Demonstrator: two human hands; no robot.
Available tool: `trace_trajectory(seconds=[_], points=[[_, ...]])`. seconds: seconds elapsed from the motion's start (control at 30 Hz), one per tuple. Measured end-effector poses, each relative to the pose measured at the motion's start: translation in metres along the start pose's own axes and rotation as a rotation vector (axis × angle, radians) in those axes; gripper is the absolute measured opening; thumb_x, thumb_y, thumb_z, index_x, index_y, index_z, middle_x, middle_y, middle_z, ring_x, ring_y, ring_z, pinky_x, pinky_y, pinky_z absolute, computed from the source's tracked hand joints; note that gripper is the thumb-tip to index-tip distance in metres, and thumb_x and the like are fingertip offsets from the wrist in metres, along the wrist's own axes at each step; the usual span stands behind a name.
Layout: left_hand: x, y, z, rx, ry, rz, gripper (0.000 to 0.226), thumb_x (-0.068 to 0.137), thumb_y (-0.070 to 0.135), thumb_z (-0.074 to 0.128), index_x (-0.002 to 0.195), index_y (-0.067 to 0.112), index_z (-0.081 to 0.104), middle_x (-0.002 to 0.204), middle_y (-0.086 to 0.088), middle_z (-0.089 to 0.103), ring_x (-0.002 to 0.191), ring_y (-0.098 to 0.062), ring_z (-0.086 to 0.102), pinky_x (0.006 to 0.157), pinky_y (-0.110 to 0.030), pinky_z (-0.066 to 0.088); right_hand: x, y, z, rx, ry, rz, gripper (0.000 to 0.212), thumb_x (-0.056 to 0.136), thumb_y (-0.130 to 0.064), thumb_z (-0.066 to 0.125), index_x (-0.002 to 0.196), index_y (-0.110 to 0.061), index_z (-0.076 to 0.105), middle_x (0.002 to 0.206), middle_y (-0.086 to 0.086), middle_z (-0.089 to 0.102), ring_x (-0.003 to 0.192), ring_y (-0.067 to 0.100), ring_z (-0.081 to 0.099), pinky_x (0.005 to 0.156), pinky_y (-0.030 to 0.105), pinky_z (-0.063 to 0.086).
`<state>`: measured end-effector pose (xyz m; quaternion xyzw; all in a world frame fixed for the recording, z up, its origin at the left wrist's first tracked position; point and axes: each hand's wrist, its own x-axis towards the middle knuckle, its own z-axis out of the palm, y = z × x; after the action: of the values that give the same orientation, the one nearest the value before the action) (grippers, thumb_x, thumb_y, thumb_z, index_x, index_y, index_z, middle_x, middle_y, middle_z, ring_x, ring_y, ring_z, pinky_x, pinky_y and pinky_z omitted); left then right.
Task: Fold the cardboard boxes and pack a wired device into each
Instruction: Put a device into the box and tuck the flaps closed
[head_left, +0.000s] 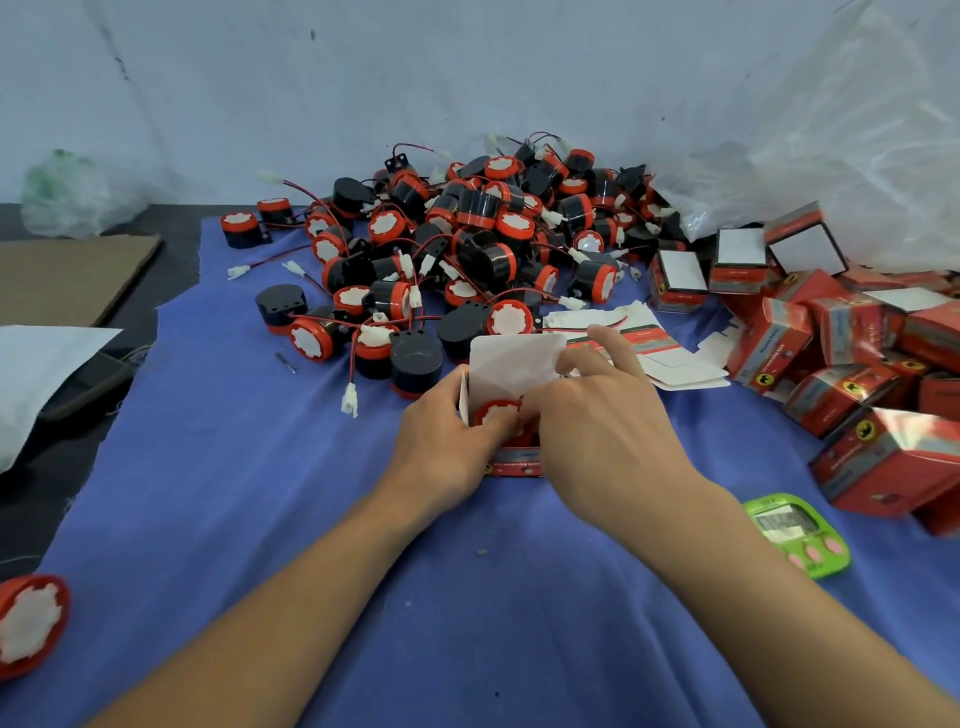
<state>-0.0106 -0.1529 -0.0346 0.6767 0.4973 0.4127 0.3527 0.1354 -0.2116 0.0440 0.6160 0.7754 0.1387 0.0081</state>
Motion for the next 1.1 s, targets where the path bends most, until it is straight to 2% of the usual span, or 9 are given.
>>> trace_trajectory(seconds=[0.23,0.37,0.47,0.53,0.57,0.7,0.83,0.93,1.1], points=[[-0.003,0.002,0.002,0.010,0.008,0.009,0.035,0.080,0.044,0.067,0.114,0.049,0.061,0.106,0.030,0.071,0.097,0.012,0.064,0.071,-0.004,0.048,-0.009,-0.002,0.006,0.014,0.019,0.103,0.035,0.078,-0.014,0.053,0.097,-0.033,0.077,0.097,-0.008,0.075,0.118,0.024,0.054,0.116,0.036,0.008],[-0.008,0.006,0.002,0.036,-0.017,0.050,0.042,0.080,0.045,0.059,0.122,0.048,0.062,0.109,0.034,0.070,0.102,0.010,0.064,0.079,-0.011,0.052,-0.013,-0.008,0.014,0.157,0.105,0.254,0.019,0.065,-0.002,0.062,0.070,-0.015,0.074,0.076,0.006,0.071,0.095,0.036,0.063,0.104,0.049,0.037],[-0.009,0.008,0.002,0.034,-0.012,0.053,0.042,0.078,0.049,0.056,0.119,0.055,0.059,0.110,0.034,0.069,0.103,0.009,0.064,0.082,-0.019,0.054,-0.013,-0.001,0.022,0.102,0.120,0.142,0.025,0.074,-0.006,0.056,0.079,-0.015,0.078,0.081,0.003,0.072,0.105,0.034,0.060,0.116,0.045,0.028],[-0.008,0.009,0.002,0.032,-0.012,0.048,0.038,0.078,0.049,0.057,0.114,0.062,0.058,0.109,0.035,0.069,0.102,0.009,0.065,0.080,-0.019,0.054,-0.008,0.007,0.021,0.056,0.027,0.057,0.034,0.082,-0.011,0.048,0.092,-0.024,0.079,0.092,-0.004,0.073,0.117,0.027,0.053,0.122,0.036,0.008],[-0.008,0.010,0.003,0.041,-0.010,0.049,0.037,0.078,0.049,0.057,0.112,0.064,0.057,0.108,0.036,0.068,0.101,0.009,0.064,0.079,-0.020,0.054,-0.005,0.012,0.019,0.049,-0.026,0.007,0.036,0.084,-0.013,0.047,0.096,-0.027,0.078,0.096,-0.006,0.073,0.116,0.023,0.053,0.121,0.034,0.008],[-0.008,0.011,0.004,0.078,-0.003,0.063,0.035,0.077,0.052,0.056,0.108,0.069,0.054,0.106,0.040,0.066,0.098,0.011,0.063,0.072,-0.011,0.052,0.005,0.032,0.002,0.276,-0.320,-0.084,0.041,0.092,-0.010,0.045,0.106,-0.030,0.078,0.103,-0.005,0.074,0.096,0.021,0.061,0.097,0.035,0.047],[-0.006,0.008,0.004,0.053,-0.012,0.070,0.036,0.086,0.038,0.064,0.114,0.060,0.060,0.108,0.035,0.068,0.101,0.011,0.064,0.076,-0.006,0.049,0.005,0.045,-0.005,0.529,-0.500,-0.022,0.046,0.100,-0.009,0.042,0.120,-0.035,0.074,0.115,-0.006,0.071,0.102,0.018,0.062,0.091,0.032,0.052],[-0.006,0.009,0.002,0.040,-0.019,0.077,0.039,0.088,0.033,0.066,0.109,0.065,0.058,0.107,0.037,0.068,0.101,0.012,0.064,0.075,-0.004,0.047,0.003,0.046,0.002,0.649,-0.460,0.066,0.045,0.105,-0.009,0.041,0.122,-0.034,0.075,0.116,-0.013,0.068,0.105,0.011,0.060,0.084,0.018,0.048],[-0.004,0.010,0.004,0.061,-0.030,0.065,0.033,0.085,0.039,0.061,0.108,0.062,0.058,0.106,0.037,0.068,0.100,0.011,0.064,0.074,-0.005,0.047,0.003,0.033,0.021,0.774,-0.114,0.239,0.019,0.096,-0.025,0.060,0.104,-0.036,0.073,0.085,-0.004,0.071,0.085,0.025,0.068,0.078,0.043,0.058]])
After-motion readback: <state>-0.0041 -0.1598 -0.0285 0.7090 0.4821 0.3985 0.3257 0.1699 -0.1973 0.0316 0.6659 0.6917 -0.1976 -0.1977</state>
